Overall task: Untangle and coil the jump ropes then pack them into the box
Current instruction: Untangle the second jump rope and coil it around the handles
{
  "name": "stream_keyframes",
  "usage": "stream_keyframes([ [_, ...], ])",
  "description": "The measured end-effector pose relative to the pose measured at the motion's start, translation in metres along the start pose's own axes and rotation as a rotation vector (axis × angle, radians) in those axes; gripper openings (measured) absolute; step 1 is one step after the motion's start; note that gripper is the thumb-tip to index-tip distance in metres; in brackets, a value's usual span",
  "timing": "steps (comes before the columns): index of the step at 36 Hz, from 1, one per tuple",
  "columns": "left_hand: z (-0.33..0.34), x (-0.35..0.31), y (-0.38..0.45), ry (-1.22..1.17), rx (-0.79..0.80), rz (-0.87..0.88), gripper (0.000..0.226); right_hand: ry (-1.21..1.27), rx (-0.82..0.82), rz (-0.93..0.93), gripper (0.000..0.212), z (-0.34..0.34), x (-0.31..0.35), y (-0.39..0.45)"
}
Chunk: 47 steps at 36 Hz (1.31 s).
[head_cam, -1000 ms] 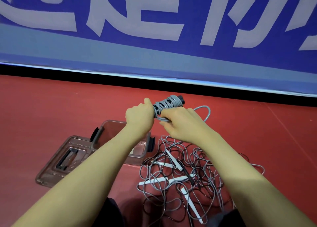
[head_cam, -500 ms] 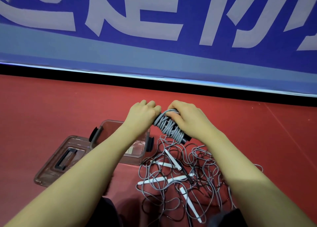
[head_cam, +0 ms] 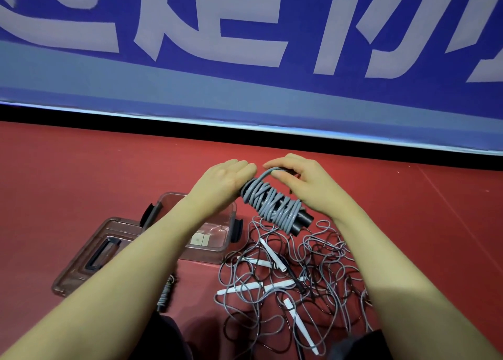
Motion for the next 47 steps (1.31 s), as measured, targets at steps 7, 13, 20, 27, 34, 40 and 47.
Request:
stream_keyframes([
  [7,-0.001,0.022,-0.008,-0.379,-0.088,-0.464,0.028,0.073,-0.166,0.049,0.020,-0.003,-0.007,0.008],
  [13,0.007,0.039,-0.013,-0.580,-0.254,-0.764,0.029,-0.210,-0.168,0.063,0.026,0.011,-0.008,0.013],
  [20,0.025,0.053,-0.027,-0.577,-0.199,-0.937,0.029,-0.312,0.037,0.084,0.013,0.046,-0.009,0.014],
  [27,0.029,0.055,-0.034,-0.423,-0.065,-0.984,0.032,-0.359,0.169,0.057,0.009,0.065,-0.004,0.009],
  [34,0.034,0.058,-0.040,0.053,0.306,-0.935,0.046,-0.669,0.085,-0.152,0.011,0.071,0.018,-0.002],
  [40,0.046,0.050,-0.033,0.274,0.575,-0.724,0.032,-0.913,-0.083,-0.244,0.017,0.069,0.033,-0.006],
  [47,0.046,0.044,-0.026,0.307,0.583,-0.597,0.021,-0.807,-0.254,-0.258,0.029,0.058,0.034,-0.008],
])
Point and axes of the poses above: each hand's wrist, its own y-axis towards the middle knuckle, its own z-axis out of the palm, x = y × z, the point moved 10 cm from there along y, towards the middle knuckle, and after that the axes turned 9 degrees about z, right-handed, at the moved point
